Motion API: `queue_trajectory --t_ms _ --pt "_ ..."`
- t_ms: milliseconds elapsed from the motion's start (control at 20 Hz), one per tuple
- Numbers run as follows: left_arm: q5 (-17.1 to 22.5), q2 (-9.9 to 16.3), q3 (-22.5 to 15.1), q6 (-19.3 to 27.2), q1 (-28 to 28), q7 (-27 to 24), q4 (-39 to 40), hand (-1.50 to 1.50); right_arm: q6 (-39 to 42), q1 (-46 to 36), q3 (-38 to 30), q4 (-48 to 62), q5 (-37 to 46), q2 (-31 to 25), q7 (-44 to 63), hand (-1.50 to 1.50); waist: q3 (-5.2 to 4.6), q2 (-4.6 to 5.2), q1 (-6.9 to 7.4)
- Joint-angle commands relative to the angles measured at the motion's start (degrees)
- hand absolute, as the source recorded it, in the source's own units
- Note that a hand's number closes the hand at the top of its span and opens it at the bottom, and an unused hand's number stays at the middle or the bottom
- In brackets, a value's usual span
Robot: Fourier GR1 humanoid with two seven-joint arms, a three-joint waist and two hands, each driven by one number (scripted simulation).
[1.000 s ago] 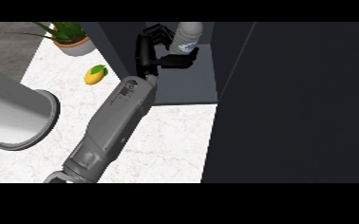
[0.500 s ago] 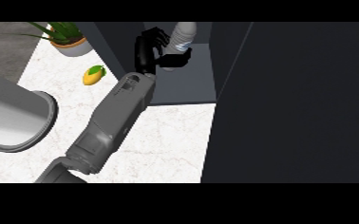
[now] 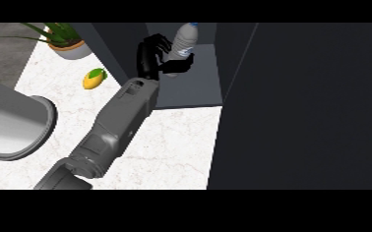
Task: Pick up the bottled water, place it into the cabinet and close the cabinet
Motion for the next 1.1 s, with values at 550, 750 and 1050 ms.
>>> queue_trajectory --t_ms 550,750,1050 --pt "-4.8 1.3 -1.1 7.0 -1.8 -1.0 10.5 -1.50 0.5 -0.7 -0.4 -4.1 -0.5 -0.8 1.1 -1.50 -0.09 0.82 -0.73" --pt "-4.6 1.8 -0.4 6.9 -1.5 -1.3 10.1 -1.50 0.4 2.5 1.6 -2.6 1.0 -1.7 -2.7 -1.50 -0.02 0.35 -0.50" --pt "-3.4 0.0 1.1 2.7 -0.3 -5.8 7.1 -1.50 0.8 0.1 -0.8 -2.5 -1.7 -1.2 -0.7 -1.50 -0.08 0.70 -0.54"
